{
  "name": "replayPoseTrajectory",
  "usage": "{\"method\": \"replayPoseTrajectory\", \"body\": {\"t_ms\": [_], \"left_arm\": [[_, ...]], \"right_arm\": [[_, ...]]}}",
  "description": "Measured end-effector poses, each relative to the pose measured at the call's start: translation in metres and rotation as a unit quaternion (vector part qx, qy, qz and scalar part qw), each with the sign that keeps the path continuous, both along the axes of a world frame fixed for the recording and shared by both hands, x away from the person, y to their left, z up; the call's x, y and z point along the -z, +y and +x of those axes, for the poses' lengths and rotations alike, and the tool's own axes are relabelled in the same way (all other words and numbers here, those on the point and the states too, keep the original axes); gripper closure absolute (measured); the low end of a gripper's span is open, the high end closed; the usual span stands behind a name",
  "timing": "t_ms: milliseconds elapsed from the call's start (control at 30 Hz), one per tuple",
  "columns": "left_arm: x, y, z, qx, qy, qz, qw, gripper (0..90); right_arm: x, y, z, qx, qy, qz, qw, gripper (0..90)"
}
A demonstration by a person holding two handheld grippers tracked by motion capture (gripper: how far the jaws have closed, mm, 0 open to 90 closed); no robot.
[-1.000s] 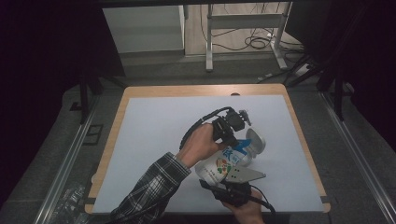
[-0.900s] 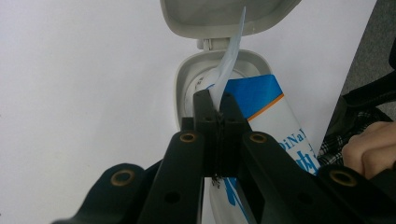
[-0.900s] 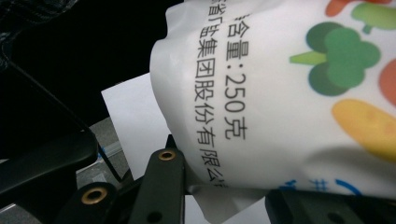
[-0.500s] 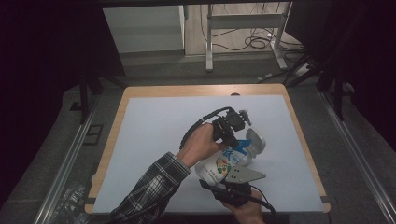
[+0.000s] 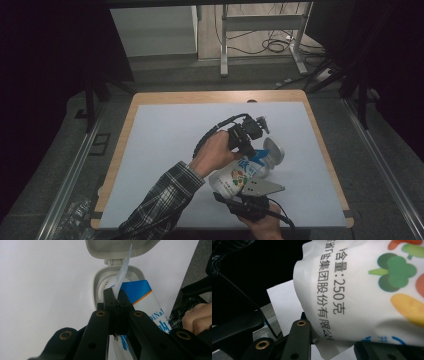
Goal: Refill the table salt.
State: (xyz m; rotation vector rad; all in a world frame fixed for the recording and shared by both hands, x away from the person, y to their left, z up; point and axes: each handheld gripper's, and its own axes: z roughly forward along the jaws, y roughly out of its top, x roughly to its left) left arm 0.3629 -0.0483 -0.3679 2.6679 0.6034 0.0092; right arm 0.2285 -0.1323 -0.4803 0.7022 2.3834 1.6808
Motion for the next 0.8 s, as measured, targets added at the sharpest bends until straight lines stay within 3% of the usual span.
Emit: {"method": "replayPoseTrajectory", "body": {"t_ms": [800], "left_arm": [[-0.0005,-0.0038,0.0037,0.005,0.01,0.012,0.9999,89.9]], "right_arm": [[-0.0023,-0.0006,0.0006,-0.001,-0.002,0.003,1.0,73.3]]}}
